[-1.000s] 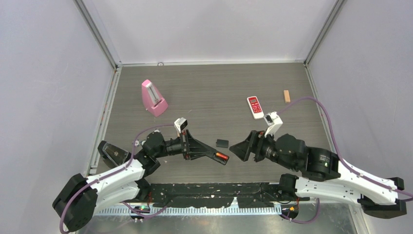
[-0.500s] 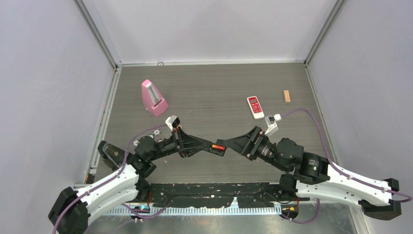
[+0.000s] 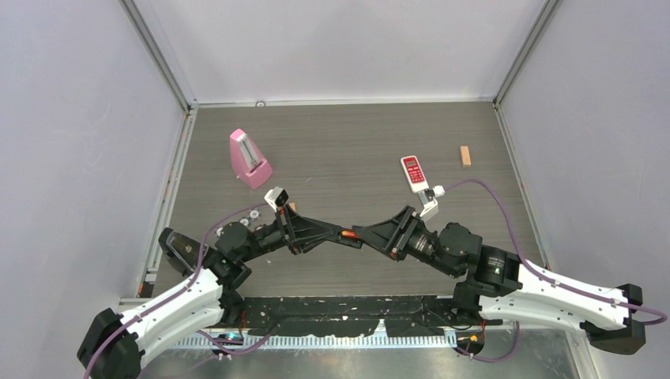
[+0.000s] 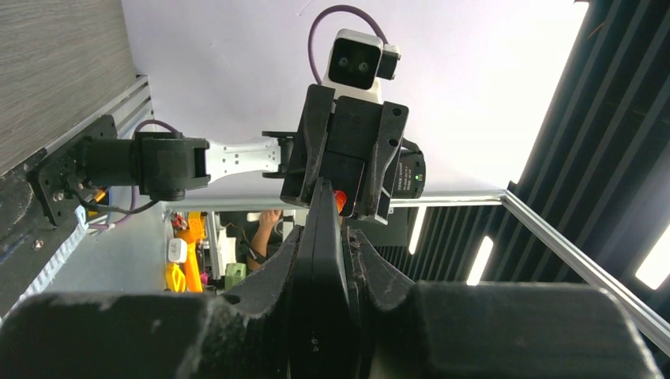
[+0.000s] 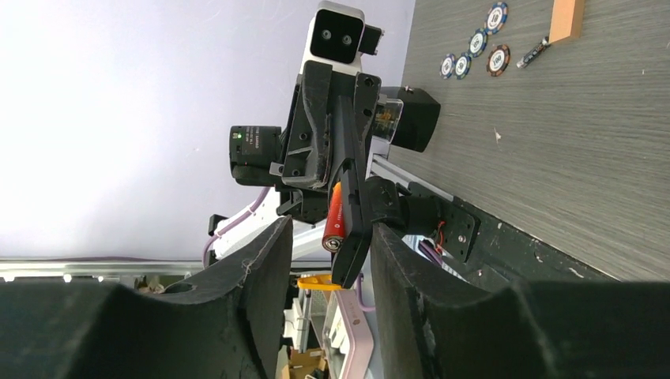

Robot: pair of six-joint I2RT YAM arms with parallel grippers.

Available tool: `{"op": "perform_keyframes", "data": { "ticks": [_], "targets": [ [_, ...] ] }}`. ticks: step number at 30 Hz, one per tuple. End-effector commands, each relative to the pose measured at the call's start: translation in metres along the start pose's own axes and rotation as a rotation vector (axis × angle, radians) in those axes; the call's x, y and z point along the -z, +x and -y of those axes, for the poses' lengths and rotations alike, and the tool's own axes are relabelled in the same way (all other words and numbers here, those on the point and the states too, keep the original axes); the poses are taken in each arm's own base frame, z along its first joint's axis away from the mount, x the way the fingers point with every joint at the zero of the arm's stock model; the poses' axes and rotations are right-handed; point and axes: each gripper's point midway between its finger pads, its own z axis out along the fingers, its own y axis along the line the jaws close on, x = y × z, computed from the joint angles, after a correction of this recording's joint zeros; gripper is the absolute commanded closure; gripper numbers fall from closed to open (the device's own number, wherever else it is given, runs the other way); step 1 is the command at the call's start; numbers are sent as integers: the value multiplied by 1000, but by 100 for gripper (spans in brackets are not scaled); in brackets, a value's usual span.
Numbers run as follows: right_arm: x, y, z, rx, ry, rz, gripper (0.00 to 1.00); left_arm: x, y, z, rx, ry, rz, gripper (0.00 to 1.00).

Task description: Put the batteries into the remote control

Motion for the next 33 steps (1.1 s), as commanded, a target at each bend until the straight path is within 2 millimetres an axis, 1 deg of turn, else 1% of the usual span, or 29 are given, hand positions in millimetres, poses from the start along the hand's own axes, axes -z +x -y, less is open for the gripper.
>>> {"op": "perform_keyframes", "data": {
  "ticks": [1, 6, 8, 17, 18, 19, 20, 23, 26, 27, 29, 31, 32, 33],
  "targets": [
    [-3, 0, -18, -54, -62, -1, 55, -1, 1, 14, -14, 41, 5, 100],
    [-5, -1, -18, -63, -64, 4, 64, 0, 1, 15, -15, 43, 6, 100],
    [-6, 0, -18, -65, -65, 1, 66, 0, 2, 16, -16, 45, 5, 100],
    [-14, 8, -15, -72, -62, -28, 70, -1, 6, 17, -33, 40, -21, 100],
    [-14, 8, -18, -73, -75, -27, 70, -1, 7, 17, -40, 38, -26, 100],
    [-15, 9, -16, -64, -75, -28, 70, -1, 8, 16, -45, 32, -31, 100],
    [-15, 8, -21, -68, -101, -24, 70, -1, 8, 16, -50, 25, -35, 100],
    [-15, 7, -22, -63, -109, -16, 72, -1, 10, 16, -83, 11, -41, 100],
    [-16, 6, -21, -57, -105, -12, 81, 0, 10, 16, -103, 3, -34, 100],
    [-17, 7, -20, -56, -104, -12, 87, 0, 9, 16, -108, 1, -30, 100],
    [-17, 7, -17, -59, -91, -15, 93, 1, 8, 15, -116, -5, -21, 100],
    [-17, 9, -15, -65, -79, -21, 93, 1, 7, 14, -121, -7, -13, 100],
    [-17, 9, -16, -73, -80, -24, 88, 1, 6, 12, -121, -11, -9, 100],
    [-17, 11, -11, -69, -58, -33, 75, 1, 6, 12, -123, -13, -7, 100]
  ]
}}
